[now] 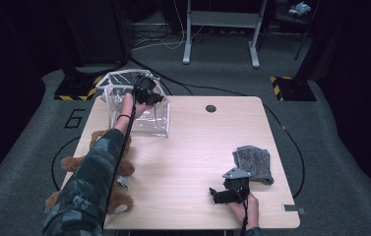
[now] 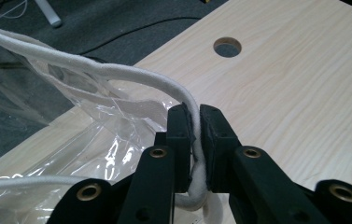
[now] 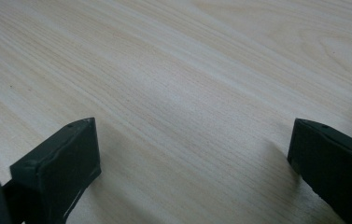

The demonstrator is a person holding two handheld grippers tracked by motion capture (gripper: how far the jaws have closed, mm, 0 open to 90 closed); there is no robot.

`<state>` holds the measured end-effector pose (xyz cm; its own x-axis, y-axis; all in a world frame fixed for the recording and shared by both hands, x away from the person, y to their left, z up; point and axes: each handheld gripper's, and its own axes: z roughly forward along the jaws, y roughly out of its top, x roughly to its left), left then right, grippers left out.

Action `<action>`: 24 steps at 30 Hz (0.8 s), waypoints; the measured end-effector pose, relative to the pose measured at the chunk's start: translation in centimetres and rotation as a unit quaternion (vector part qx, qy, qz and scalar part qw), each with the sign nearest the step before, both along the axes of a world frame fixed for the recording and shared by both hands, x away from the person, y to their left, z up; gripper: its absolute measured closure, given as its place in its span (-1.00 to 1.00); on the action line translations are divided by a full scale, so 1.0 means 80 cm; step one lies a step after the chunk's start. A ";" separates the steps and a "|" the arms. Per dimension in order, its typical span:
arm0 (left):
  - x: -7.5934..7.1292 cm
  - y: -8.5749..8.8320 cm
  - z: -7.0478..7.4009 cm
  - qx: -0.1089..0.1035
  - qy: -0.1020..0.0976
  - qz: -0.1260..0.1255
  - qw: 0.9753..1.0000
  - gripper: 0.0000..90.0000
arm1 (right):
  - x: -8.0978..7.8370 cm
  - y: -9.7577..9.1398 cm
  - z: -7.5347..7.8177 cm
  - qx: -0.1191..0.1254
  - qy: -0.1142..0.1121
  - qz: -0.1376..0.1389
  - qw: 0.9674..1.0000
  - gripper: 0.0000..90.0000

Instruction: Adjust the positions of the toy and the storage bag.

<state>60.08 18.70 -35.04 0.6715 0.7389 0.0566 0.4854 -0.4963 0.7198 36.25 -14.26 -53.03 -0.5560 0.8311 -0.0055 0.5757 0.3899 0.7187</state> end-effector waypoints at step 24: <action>-0.006 -0.020 0.004 0.075 0.027 0.057 0.995 0.75 | 0.000 0.000 0.000 0.001 0.003 -0.003 1.000 -0.97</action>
<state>59.63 17.11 -34.71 0.5891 0.7961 0.1386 0.5800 -0.5360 0.6135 36.21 -14.25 -53.03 -0.5511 0.8344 -0.0001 0.5819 0.3844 0.7167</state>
